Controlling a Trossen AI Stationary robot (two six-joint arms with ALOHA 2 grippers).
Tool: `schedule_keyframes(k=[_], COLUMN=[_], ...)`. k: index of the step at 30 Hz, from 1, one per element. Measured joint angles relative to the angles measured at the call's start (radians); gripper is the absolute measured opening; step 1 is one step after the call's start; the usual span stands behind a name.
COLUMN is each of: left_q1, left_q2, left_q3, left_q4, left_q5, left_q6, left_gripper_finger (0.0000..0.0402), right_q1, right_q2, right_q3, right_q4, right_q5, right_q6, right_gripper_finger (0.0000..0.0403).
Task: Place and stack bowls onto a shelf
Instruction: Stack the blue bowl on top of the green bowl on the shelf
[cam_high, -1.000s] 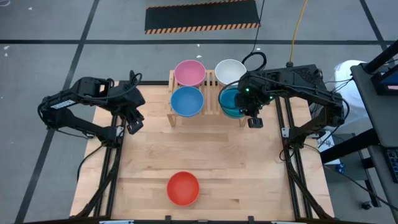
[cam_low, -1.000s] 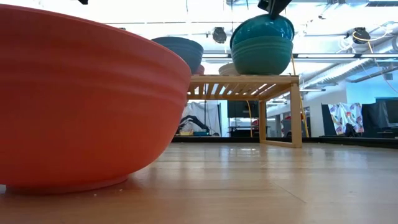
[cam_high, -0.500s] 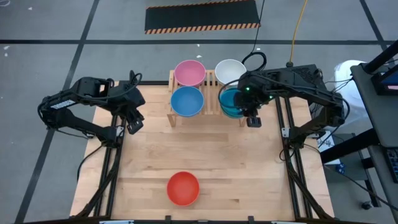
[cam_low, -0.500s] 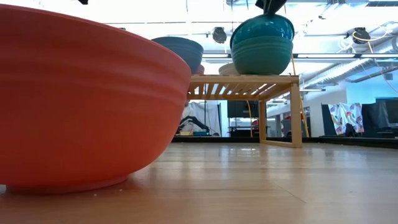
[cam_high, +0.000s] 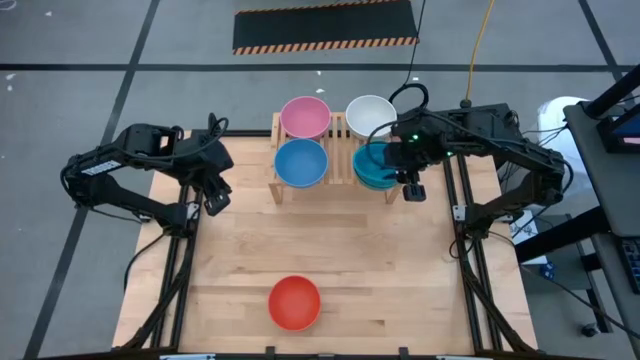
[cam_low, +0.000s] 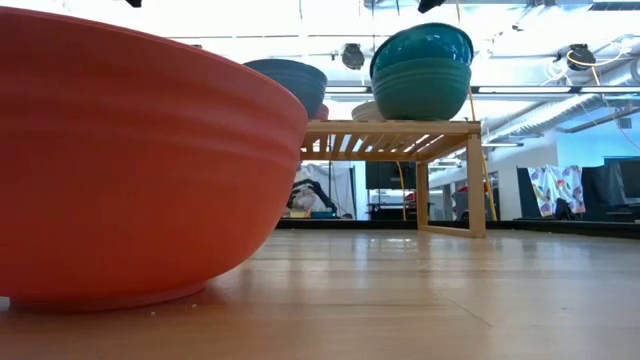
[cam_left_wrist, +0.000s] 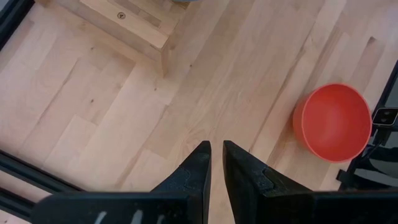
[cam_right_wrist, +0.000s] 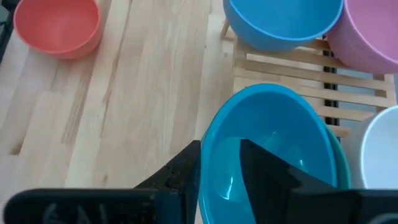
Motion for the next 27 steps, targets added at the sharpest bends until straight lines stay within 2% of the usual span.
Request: schedule_keyframes(k=[3, 10, 19, 27], left_q1=[0.000, 0.000, 0.000, 0.000], left_q2=[0.000, 0.000, 0.000, 0.000], left_q3=[0.000, 0.000, 0.000, 0.000], left_q4=[0.000, 0.000, 0.000, 0.000], left_q5=[0.000, 0.000, 0.000, 0.000], left_q6=[0.000, 0.000, 0.002, 0.000], left_gripper_finger=[0.0046, 0.0046, 0.0046, 0.0046], right_q1=[0.000, 0.000, 0.000, 0.000], right_q2=[0.000, 0.000, 0.000, 0.001], right_q3=[0.000, 0.000, -0.021, -0.122], right_q4=[-0.002, -0.024, -0.035, -0.036], right_q5=[-0.001, -0.005, -0.089, -0.085], right_q6=[-0.042, -0.095, -0.088, -0.093], right_gripper_finger=[0.0083, 0.0006, 0.0001, 0.0000])
